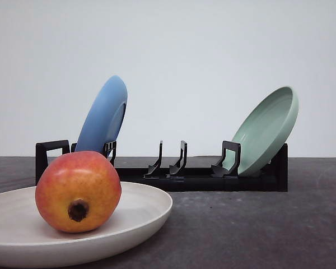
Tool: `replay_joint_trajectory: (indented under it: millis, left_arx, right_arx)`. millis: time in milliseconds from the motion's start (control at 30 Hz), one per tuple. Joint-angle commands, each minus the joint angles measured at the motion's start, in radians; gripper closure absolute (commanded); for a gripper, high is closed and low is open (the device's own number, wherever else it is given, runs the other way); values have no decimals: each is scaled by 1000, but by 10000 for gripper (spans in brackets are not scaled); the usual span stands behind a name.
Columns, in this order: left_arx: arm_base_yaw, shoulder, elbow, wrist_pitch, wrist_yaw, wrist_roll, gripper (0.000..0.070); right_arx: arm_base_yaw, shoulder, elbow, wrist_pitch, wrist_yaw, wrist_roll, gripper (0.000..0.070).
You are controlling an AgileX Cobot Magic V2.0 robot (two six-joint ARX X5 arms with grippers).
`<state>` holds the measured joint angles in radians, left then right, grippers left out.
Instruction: Place pomegranate in white plate
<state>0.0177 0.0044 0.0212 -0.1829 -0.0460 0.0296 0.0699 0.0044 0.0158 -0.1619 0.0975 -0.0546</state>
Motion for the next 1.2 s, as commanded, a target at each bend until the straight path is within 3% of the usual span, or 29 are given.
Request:
replay_joint_trajectory:
  millis: [0,1167]
  left_arx:
    - [2,-2,-10,-4,2,-8,700]
    - [2,-2,-10,-4,2,-8,700]
  right_arx:
    - [-2,-1,-5,8,-3,12,699]
    - [-2,-1,-5,8,-3,12,699]
